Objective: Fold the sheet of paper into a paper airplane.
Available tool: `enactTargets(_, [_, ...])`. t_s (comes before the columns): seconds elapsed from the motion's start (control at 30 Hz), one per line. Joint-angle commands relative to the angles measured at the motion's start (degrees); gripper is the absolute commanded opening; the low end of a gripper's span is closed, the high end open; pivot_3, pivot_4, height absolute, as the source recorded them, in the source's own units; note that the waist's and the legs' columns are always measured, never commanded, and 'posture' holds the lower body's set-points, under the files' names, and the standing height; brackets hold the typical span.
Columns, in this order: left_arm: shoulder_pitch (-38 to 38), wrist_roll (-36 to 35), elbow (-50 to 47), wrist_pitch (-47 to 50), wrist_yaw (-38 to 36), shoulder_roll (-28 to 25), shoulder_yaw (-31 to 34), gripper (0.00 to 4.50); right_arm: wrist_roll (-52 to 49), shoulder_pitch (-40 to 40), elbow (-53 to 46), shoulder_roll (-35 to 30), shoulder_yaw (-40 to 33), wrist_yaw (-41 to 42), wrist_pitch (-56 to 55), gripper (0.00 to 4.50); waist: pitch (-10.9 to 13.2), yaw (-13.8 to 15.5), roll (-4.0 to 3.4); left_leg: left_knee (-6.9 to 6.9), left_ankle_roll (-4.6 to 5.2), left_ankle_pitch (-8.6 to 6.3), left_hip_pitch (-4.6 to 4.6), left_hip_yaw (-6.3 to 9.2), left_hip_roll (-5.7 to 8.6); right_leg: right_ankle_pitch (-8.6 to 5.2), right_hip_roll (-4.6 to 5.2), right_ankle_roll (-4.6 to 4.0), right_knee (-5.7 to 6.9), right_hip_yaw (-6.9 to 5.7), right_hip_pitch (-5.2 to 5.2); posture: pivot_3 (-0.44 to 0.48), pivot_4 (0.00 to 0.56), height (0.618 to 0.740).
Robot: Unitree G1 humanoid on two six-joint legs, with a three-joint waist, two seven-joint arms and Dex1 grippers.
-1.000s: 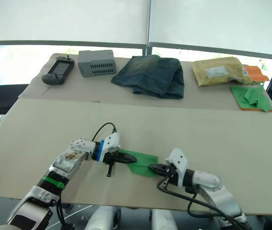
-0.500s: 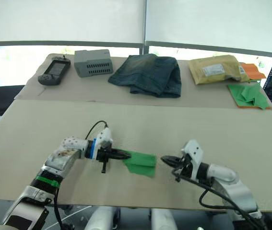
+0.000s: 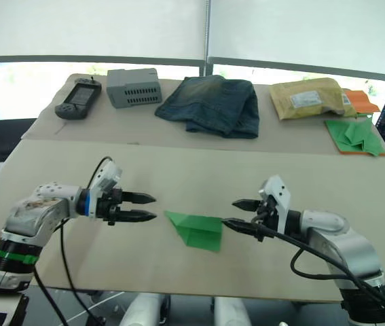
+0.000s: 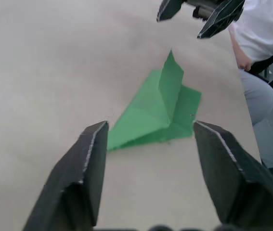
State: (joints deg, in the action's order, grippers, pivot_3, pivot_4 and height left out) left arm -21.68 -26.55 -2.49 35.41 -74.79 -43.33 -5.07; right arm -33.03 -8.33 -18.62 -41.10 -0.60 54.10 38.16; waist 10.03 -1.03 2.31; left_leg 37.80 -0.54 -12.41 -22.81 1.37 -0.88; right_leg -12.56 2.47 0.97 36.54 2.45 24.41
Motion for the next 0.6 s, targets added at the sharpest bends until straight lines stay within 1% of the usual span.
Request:
enactTargets(0.03, [3.36,1.69,-3.76,-3.07,-0.35,-2.75,0.18,4.45,-0.96,-3.15,1.57,0.99,1.67,0.44,2.43,4.29,0.01,-0.12,-0.01,0.0,0.0,0.0,0.0,-0.01,0.0,0.0,0.0,-0.01,0.0,0.01,0.01,0.0,0.15,0.728])
enactTargets(0.2, [6.07,1.19,-5.35,-3.44,1.35,-3.03,1.35,4.45,0.13,-5.9,5.72,2.12,4.87,1.74,3.83,4.29,0.04,0.4,-0.01,0.0,0.0,0.0,-0.04,0.0,0.01,-0.01,0.02,-0.02,0.01,-0.02,0.04,0.0,0.15,0.728])
enactTargets(0.37, [7.56,1.19,-5.5,-3.78,2.53,-3.44,2.16,4.45,-3.23,-6.72,6.18,3.58,5.48,2.94,7.73,4.29,0.04,0.31,-0.01,0.0,0.0,0.0,-0.08,0.0,0.01,0.01,0.05,0.01,-0.05,-0.01,0.05,0.0,0.15,0.728])
enactTargets(0.47, [7.84,1.02,-5.54,-3.46,3.27,-3.24,2.63,4.47,-2.98,-6.18,6.16,3.62,6.57,3.83,7.85,3.54,0.04,0.27,-0.01,0.0,0.0,0.0,-0.06,0.0,0.0,0.01,0.03,0.0,-0.03,-0.01,0.05,0.0,0.15,0.728])
enactTargets(0.6, [7.86,0.78,-5.48,-3.3,3.62,-3.18,2.89,4.47,-2.58,-6.18,6.55,3.9,7.19,4.96,6.74,2.12,0.05,0.24,-0.01,0.0,0.0,0.0,-0.05,0.0,0.0,0.01,0.02,0.0,-0.01,-0.02,0.05,0.0,0.15,0.728])
